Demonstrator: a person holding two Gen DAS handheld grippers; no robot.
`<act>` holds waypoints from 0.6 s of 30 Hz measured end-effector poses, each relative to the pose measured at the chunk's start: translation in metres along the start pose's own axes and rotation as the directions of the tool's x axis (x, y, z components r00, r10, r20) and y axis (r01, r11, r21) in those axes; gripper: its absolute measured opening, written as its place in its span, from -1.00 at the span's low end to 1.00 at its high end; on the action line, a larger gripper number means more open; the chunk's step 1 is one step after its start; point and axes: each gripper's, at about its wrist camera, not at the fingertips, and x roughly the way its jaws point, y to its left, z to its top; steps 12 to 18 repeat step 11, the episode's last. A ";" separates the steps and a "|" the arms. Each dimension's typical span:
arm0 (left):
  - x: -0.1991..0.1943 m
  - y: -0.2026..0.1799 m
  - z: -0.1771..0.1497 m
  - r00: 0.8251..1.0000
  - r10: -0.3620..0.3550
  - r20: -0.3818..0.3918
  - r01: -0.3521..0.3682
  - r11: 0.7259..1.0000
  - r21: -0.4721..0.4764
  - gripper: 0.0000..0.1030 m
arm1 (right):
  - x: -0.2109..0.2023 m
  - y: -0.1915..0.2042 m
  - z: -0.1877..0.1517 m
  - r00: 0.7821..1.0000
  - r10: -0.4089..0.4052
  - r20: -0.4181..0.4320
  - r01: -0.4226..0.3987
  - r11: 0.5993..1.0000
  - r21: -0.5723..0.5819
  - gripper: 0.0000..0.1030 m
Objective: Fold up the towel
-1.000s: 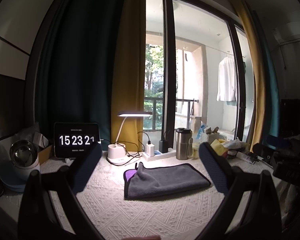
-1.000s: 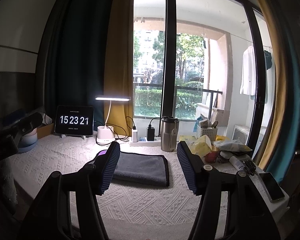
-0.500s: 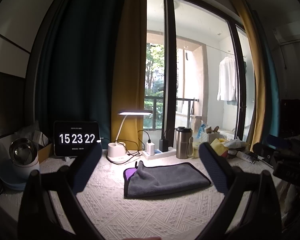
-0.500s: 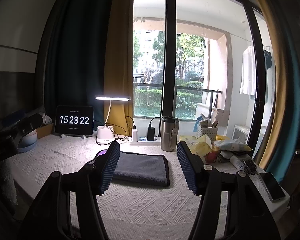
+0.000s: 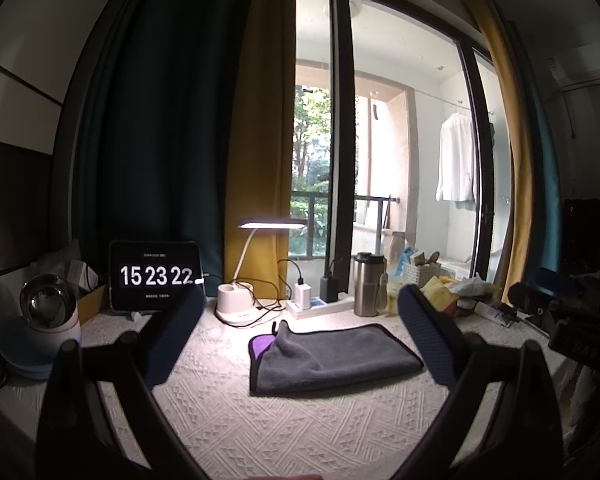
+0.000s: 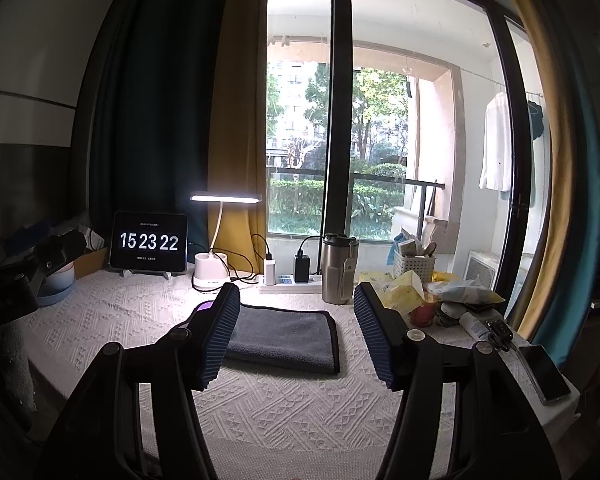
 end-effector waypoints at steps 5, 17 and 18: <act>0.000 0.000 -0.001 1.000 0.003 -0.003 -0.003 1.000 -0.002 0.92 | 0.000 0.000 0.000 1.000 0.001 -0.003 -0.001 1.000 0.000 0.22; -0.001 -0.001 -0.003 1.000 0.000 0.017 0.001 1.000 -0.011 0.92 | 0.003 0.002 -0.002 1.000 0.014 -0.001 -0.014 1.000 0.003 0.22; -0.001 -0.001 -0.003 1.000 0.000 0.017 0.001 1.000 -0.011 0.92 | 0.003 0.002 -0.002 1.000 0.014 -0.001 -0.014 1.000 0.003 0.22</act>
